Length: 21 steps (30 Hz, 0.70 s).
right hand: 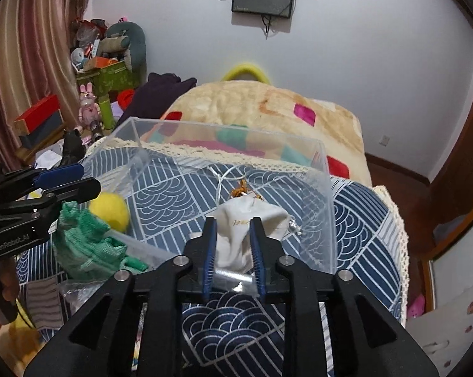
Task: Organize soft objects
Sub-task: 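Carry the ball and pouch over the clear box while both tools open to drop them, then move the left tool to the yellow sponge while the right tool reaches the black chain bag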
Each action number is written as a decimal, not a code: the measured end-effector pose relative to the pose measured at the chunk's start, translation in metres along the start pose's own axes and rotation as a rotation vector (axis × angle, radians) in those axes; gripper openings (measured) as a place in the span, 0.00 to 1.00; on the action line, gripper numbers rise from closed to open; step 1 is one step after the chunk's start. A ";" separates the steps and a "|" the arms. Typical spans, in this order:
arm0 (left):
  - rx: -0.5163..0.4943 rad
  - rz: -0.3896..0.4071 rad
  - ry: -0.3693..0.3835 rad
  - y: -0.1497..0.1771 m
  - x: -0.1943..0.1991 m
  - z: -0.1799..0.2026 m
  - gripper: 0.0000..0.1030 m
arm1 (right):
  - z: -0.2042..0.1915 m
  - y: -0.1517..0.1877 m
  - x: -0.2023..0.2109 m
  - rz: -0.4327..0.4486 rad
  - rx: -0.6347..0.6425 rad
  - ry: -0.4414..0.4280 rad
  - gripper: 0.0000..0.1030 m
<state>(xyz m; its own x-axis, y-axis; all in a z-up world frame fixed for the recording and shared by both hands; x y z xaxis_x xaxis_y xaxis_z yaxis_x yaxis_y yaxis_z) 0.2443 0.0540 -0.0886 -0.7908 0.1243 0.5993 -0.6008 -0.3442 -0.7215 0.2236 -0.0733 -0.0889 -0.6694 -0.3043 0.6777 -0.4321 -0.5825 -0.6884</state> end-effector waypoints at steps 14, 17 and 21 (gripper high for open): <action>-0.006 0.101 0.012 0.011 0.066 0.007 0.69 | -0.006 0.002 0.077 0.186 -0.018 0.059 0.76; -0.016 0.118 0.005 0.020 0.079 0.007 0.76 | -0.009 0.012 0.087 0.196 -0.028 0.070 0.80; -0.018 0.133 -0.015 0.039 0.090 0.005 0.88 | -0.016 0.031 0.088 0.174 -0.029 0.064 0.80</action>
<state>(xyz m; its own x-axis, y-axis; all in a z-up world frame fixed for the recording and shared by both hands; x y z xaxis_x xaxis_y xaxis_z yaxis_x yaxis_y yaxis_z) 0.1501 0.0473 -0.0613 -0.8618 0.0643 0.5032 -0.4930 -0.3397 -0.8010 0.1418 -0.1059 -0.0544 -0.7723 -0.3497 0.5303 -0.3230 -0.5026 -0.8019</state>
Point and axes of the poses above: each gripper's, at about its wrist camera, not at the fingertips, and x roughly against the way its jaws point, z to its right, y to its underside, the point moved 8 cm from there along -x, roughly the way its jaws point, and after that the axes turned 14 degrees about x, right-handed, at the moved point
